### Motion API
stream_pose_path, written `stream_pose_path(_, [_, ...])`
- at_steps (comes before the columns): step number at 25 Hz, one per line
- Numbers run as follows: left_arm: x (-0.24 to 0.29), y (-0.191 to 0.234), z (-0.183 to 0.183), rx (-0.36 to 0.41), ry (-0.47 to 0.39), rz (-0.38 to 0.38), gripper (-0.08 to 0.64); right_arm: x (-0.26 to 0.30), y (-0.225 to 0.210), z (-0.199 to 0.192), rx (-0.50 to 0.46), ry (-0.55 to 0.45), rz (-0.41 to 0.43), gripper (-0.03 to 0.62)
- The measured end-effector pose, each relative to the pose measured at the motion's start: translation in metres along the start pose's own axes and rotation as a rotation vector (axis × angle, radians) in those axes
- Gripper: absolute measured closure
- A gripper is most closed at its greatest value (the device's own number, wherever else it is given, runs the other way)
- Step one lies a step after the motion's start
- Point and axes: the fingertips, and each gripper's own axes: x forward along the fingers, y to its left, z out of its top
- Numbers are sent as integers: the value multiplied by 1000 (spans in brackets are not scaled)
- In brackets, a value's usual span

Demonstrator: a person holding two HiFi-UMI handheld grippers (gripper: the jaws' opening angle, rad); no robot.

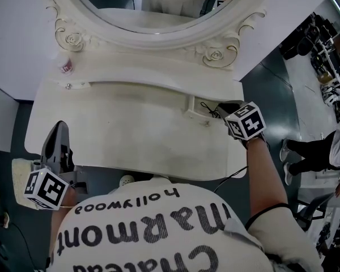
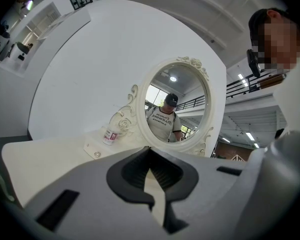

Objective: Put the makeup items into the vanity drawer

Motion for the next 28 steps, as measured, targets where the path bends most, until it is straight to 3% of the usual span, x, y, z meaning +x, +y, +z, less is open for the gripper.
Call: stream_pose_path(28, [3,1,1,-9,3,-9,551,-4,-3,-6,16,22,-15,557])
